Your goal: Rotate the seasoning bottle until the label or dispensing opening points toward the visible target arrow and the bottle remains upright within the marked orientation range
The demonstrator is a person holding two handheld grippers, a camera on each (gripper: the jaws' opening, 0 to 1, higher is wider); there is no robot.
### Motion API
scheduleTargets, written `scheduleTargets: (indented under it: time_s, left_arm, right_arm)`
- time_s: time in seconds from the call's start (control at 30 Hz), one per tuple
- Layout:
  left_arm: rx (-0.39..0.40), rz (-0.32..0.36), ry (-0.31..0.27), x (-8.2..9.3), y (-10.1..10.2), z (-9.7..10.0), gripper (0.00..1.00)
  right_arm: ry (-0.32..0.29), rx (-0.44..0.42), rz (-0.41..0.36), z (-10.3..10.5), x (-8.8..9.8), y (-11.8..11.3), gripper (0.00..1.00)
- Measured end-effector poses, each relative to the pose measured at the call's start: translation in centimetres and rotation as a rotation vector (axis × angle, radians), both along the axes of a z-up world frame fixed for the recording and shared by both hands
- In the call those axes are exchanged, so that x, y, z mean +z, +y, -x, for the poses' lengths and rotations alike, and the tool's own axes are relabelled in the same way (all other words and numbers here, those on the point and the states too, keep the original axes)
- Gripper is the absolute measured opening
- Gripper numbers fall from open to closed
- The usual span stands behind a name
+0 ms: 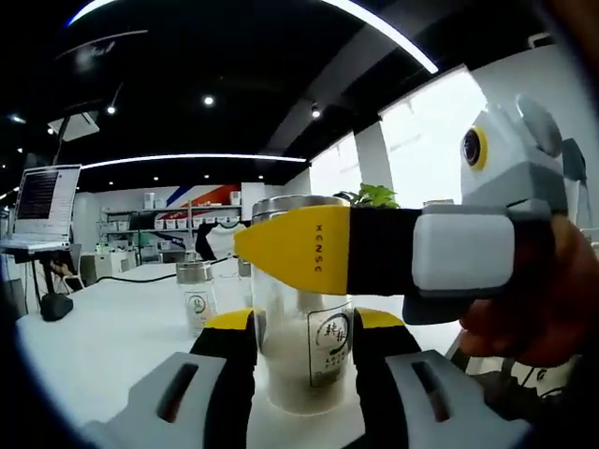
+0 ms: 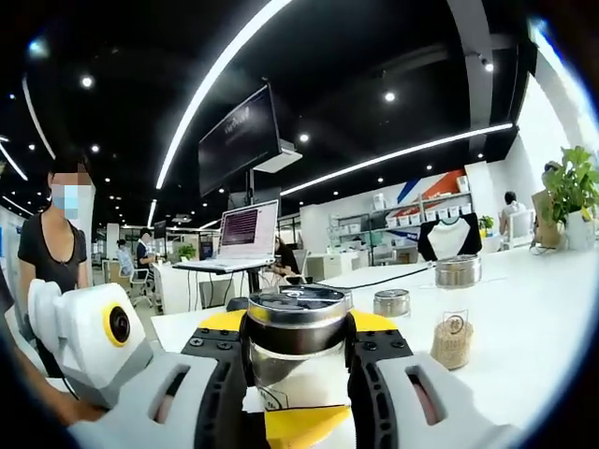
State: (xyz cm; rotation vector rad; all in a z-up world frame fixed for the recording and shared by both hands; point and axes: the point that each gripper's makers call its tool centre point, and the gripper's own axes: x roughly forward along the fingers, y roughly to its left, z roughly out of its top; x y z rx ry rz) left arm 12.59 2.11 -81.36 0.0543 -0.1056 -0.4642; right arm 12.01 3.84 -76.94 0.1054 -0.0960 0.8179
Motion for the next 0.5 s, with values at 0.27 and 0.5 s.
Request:
scheduleTargets:
  time_s: [0.27, 0.5]
  left_arm:
    - [-0.016, -0.005, -0.014, 0.11, -0.32, 0.00, 0.42]
    - [-0.091, 0.053, 0.033, -0.32, -0.48, -0.42, 0.42]
  right_arm:
    - [0.001, -0.014, 0.017, 0.17, -0.02, -0.45, 0.38]
    - [-0.017, 0.069, 0.115, -0.10, -0.50, 0.01, 0.37]
